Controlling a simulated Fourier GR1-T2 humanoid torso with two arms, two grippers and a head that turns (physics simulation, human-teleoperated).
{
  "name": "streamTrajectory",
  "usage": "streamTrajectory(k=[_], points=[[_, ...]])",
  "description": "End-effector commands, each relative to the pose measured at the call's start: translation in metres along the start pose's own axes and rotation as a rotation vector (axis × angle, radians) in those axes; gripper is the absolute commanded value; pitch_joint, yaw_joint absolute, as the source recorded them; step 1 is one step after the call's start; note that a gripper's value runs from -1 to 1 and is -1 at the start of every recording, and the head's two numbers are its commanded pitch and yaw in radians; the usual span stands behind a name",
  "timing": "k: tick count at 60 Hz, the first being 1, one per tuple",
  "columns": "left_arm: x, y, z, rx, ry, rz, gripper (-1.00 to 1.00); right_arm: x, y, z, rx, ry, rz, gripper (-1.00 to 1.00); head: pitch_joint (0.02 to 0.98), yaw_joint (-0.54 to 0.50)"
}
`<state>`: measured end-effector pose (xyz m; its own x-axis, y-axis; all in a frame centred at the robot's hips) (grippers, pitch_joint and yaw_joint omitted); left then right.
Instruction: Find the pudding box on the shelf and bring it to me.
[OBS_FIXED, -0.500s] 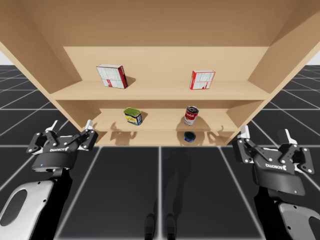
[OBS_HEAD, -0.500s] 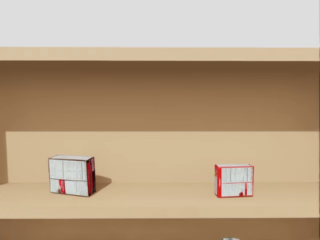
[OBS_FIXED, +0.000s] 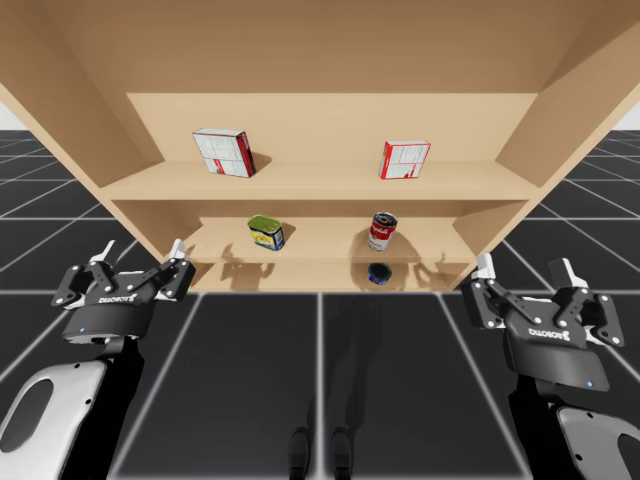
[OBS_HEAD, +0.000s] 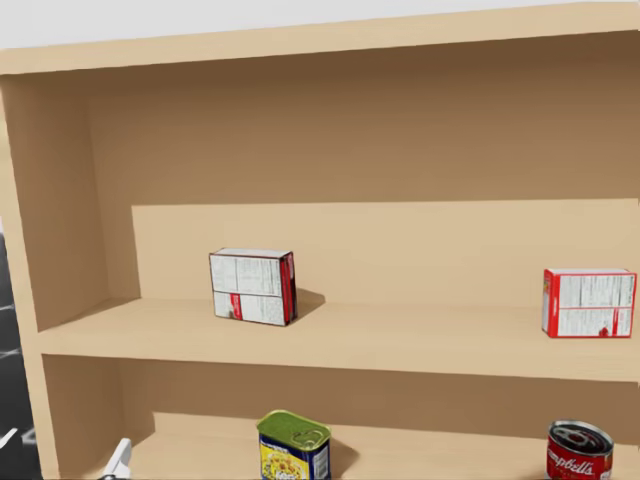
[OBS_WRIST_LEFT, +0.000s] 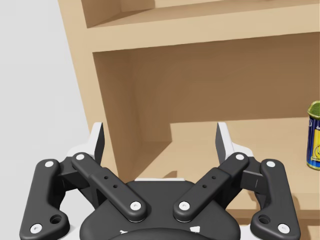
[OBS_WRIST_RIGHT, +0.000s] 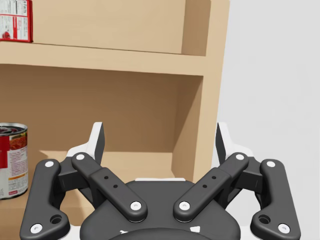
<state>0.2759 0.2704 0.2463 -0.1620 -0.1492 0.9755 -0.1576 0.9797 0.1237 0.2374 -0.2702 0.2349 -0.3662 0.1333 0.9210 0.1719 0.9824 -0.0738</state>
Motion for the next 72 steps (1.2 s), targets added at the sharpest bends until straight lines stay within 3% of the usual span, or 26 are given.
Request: streamTrajectory(k=[1,15,21,24,26,29,45,59,72], points=[[0.000,0.001,0.000,0.000,0.001,0.001,-1.00,-0.001,0.000,0.000,0.014,0.005,0.006,-1.00,0.224,0.26],[0.005,0.000,0.002,0.006,-0.013,0.027,-1.00,-0.002,0.001,0.001,0.025,0.009,0.015,-1.00,0.243,0.31],[0.009,-0.006,0.006,-0.036,0.014,0.029,-1.00,-0.002,0.001,0.001,0.029,0.012,0.016,-1.00,0.244,0.31],[0.016,-0.011,0.011,-0.086,0.038,0.041,-1.00,-0.003,0.001,0.001,0.031,0.013,0.015,-1.00,0.246,0.30],[0.023,-0.014,0.016,-0.112,0.037,0.051,-1.00,-0.003,0.001,0.001,0.032,0.013,0.014,-1.00,0.245,0.30],[0.033,-0.017,0.022,-0.128,0.031,0.033,-1.00,-0.003,0.001,0.001,0.034,0.014,0.012,-1.00,0.243,0.30],[0.094,-0.027,0.040,-0.314,0.019,0.067,-1.00,-0.005,0.000,0.001,0.045,0.013,0.022,-1.00,0.242,0.30],[0.121,-0.037,0.014,-0.420,0.055,0.102,-1.00,-0.007,-0.001,0.001,0.048,0.007,0.043,-1.00,0.244,0.30],[0.130,-0.050,-0.020,-0.411,0.085,0.128,-1.00,-0.007,-0.001,0.001,0.043,-0.001,0.059,-1.00,0.249,0.29]])
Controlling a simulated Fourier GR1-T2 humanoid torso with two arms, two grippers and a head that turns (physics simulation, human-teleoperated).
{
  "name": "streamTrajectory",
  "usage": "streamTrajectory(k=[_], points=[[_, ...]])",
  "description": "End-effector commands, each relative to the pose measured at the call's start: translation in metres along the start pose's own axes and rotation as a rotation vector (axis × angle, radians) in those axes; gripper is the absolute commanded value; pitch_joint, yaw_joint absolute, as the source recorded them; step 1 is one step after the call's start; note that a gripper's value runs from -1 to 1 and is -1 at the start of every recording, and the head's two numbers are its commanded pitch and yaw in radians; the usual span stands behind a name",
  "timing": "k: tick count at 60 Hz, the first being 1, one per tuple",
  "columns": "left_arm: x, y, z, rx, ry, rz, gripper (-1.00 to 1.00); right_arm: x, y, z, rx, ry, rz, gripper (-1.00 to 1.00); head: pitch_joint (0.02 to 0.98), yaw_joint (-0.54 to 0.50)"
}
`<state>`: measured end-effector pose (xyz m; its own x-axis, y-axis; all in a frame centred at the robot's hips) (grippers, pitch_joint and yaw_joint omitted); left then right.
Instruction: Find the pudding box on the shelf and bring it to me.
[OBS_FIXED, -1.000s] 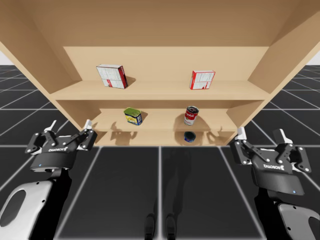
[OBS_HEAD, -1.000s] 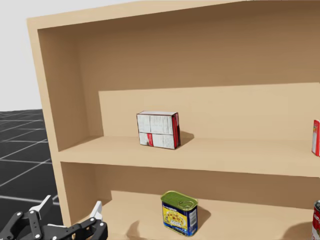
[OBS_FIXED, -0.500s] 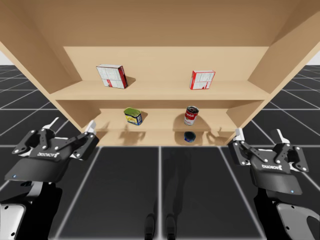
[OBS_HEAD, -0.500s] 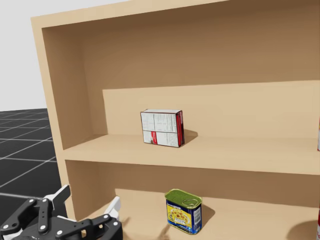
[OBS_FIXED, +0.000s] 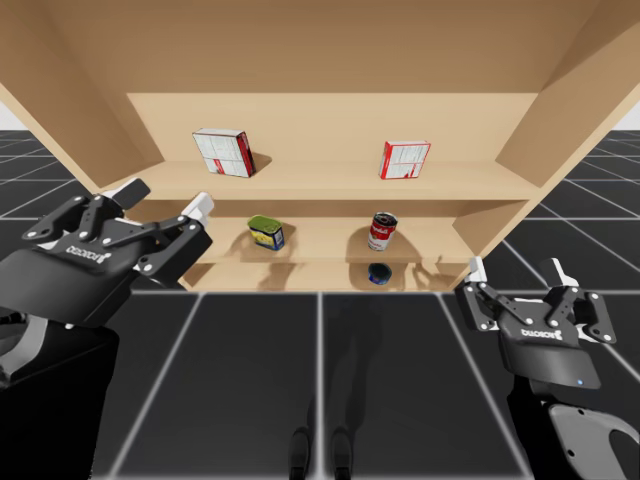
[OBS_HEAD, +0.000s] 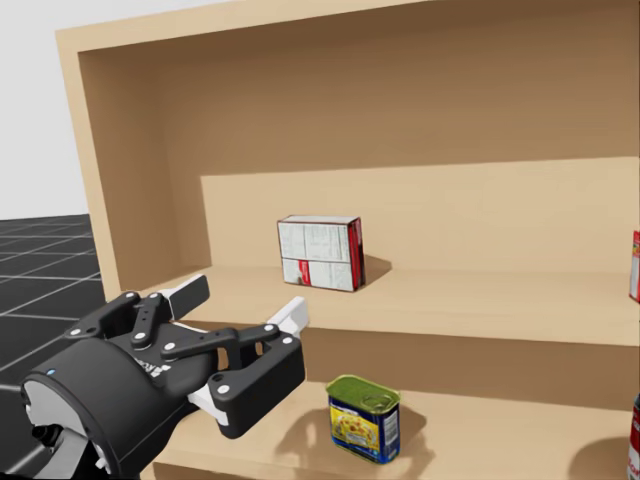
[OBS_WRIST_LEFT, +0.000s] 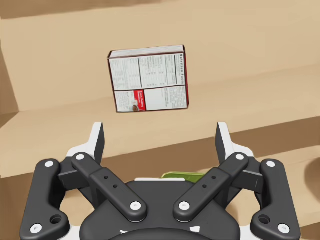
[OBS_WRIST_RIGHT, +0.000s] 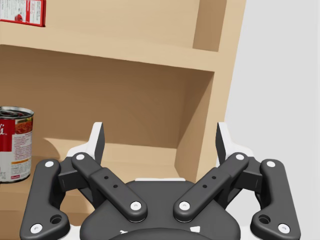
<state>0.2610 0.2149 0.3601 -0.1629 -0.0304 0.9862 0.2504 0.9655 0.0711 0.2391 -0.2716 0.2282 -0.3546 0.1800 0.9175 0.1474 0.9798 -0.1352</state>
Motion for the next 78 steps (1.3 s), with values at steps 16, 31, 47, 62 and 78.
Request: streamTrajectory(k=[16,31,47,62,78], points=[[0.013,-0.006,-0.059,0.018,0.116,0.039,-1.00,-0.001,-0.002,0.000,-0.007,-0.007,0.014,-1.00,0.250,0.29],[0.010,-0.006,-0.087,0.061,0.151,0.054,-1.00,-0.001,-0.004,-0.001,-0.012,-0.009,0.017,-1.00,0.250,0.29],[0.001,0.001,-0.114,0.106,0.169,0.073,-1.00,-0.001,-0.006,-0.001,-0.017,-0.009,0.016,-1.00,0.253,0.28],[0.001,0.001,-0.127,0.122,0.164,0.063,-1.00,-0.001,-0.008,-0.002,-0.021,-0.006,0.017,-1.00,0.259,0.28],[0.002,0.000,-0.139,0.140,0.163,0.065,-1.00,-0.001,-0.008,-0.001,-0.016,0.000,0.018,-1.00,0.261,0.28]])
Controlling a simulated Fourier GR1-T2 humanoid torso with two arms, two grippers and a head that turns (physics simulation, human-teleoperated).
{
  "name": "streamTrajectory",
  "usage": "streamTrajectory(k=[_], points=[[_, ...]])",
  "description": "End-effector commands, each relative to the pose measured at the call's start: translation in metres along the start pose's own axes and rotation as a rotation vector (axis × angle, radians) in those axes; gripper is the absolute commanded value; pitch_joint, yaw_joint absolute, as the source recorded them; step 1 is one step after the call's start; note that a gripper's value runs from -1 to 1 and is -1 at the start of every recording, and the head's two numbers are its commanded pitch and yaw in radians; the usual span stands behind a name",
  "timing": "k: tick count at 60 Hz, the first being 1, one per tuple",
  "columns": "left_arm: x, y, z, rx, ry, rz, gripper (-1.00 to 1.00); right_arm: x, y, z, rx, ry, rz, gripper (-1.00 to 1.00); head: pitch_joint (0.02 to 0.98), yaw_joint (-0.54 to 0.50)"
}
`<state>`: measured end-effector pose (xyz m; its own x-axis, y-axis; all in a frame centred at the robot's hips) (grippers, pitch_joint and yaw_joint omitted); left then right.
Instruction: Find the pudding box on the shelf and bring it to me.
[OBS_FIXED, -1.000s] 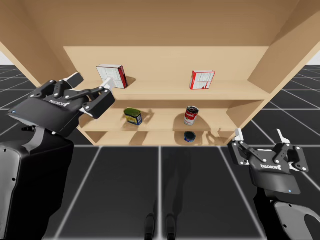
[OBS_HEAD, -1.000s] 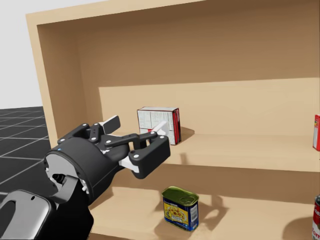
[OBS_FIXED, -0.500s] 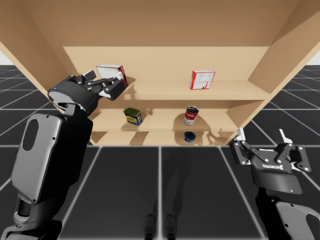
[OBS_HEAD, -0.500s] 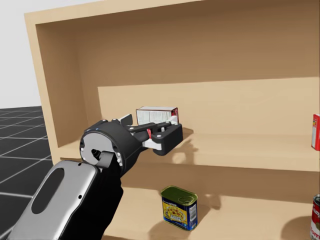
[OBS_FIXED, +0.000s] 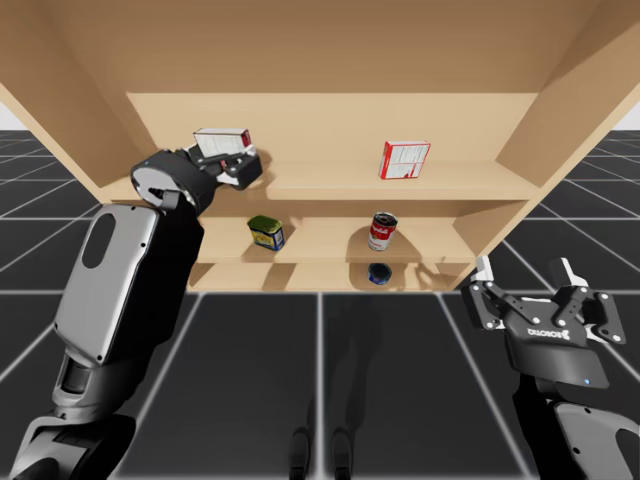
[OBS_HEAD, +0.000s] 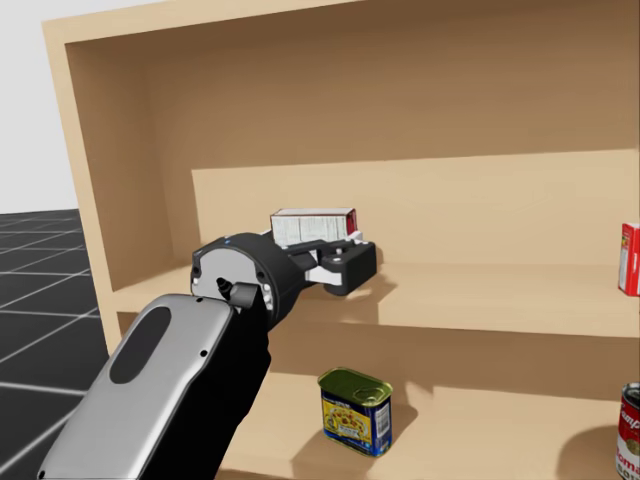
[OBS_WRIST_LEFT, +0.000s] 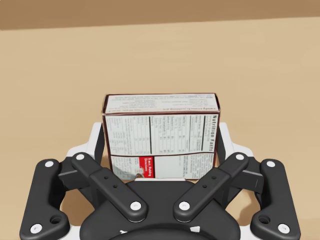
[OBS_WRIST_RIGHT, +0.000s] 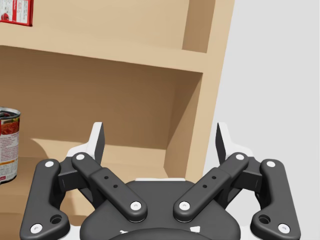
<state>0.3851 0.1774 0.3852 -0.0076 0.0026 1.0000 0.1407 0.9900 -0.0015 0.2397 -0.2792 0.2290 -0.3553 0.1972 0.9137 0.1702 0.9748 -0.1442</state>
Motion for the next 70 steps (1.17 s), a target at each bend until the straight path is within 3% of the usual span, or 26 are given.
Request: streamTrajectory(k=[1,9,13,14,16,29,46,56,70], points=[[-0.002,0.003,-0.009,0.024,0.016,0.002,-1.00,0.000,0.000,0.000,0.003,0.004,0.001,-1.00,0.261,0.28],[-0.004,0.000,-0.013,0.036,0.018,-0.001,-1.00,-0.001,0.000,0.000,0.006,0.007,0.001,-1.00,0.259,0.28],[-0.005,0.000,-0.014,0.043,0.017,0.000,-0.31,-0.001,0.000,0.000,0.007,0.007,0.002,-1.00,0.258,0.28],[-0.005,-0.001,-0.014,0.045,0.012,-0.001,0.83,0.000,0.000,0.000,0.008,0.008,0.001,-1.00,0.257,0.28],[-0.006,-0.001,-0.014,0.046,0.012,-0.002,0.97,0.000,0.000,0.000,0.008,0.008,0.002,-1.00,0.257,0.28],[-0.001,-0.001,-0.002,0.029,-0.020,0.002,1.00,0.001,0.000,0.001,0.010,0.006,0.000,-1.00,0.258,0.27],[0.011,-0.003,0.039,0.016,-0.078,-0.035,1.00,0.002,0.001,0.002,0.011,0.007,0.000,-1.00,0.261,0.28],[0.010,-0.007,0.077,0.019,-0.095,-0.111,1.00,0.002,0.002,0.002,0.013,0.008,0.000,-1.00,0.263,0.28],[0.003,-0.005,0.124,0.028,-0.112,-0.159,1.00,0.001,0.003,0.002,0.017,0.008,0.001,-1.00,0.268,0.28]])
